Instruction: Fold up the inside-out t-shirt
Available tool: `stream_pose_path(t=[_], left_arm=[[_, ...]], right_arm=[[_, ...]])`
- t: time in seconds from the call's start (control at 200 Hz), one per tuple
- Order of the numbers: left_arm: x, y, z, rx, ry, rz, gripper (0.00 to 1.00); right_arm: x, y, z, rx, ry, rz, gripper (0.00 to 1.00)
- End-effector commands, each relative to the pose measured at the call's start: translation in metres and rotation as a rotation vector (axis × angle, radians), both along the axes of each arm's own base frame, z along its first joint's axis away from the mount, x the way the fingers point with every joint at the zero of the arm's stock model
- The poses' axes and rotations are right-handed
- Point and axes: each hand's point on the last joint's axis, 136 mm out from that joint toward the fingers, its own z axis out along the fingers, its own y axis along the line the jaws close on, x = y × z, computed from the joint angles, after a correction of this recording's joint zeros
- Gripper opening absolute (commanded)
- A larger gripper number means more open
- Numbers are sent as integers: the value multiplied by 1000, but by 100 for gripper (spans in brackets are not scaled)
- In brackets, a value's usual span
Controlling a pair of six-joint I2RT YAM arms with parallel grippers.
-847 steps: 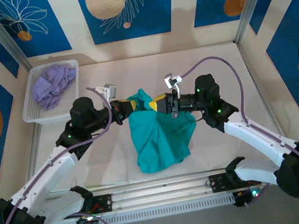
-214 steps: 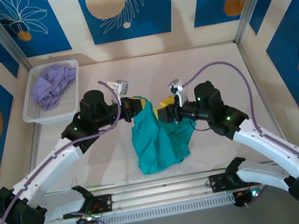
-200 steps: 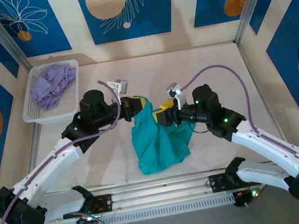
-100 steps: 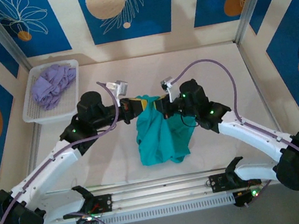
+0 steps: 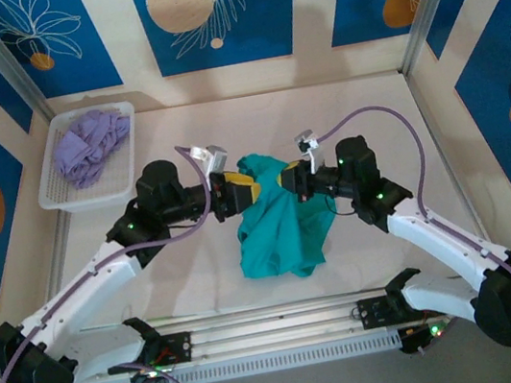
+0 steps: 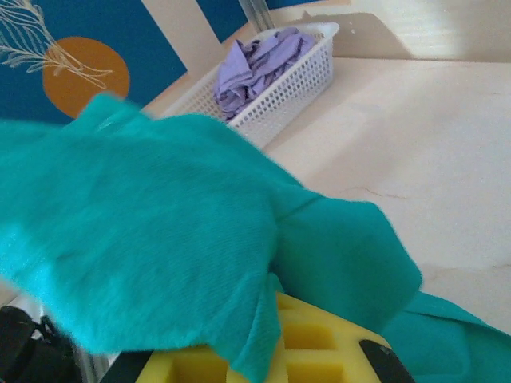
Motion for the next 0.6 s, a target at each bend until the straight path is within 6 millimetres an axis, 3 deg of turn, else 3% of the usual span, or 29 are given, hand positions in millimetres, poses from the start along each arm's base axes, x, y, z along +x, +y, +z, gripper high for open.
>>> stream_pose_path(t=[0.0,0.1,0.195,0.365,0.59], left_arm=[[12,26,-6,85,-90,163,43],[38,52,-20,203,-97,360,47],[48,57,-27,253,-70,409,53],[60,45,-30,183,51,390,60],[71,23,-27,90,141,326,60]], right_arm=[[-13,2,28,85,-70,81,0],[-18,2,28,91,-91,109,0],[-21,2,27,95,-110,125,0],[-26,1,27,106,-146,139,0],[-29,1,25,104,-154,148,0]])
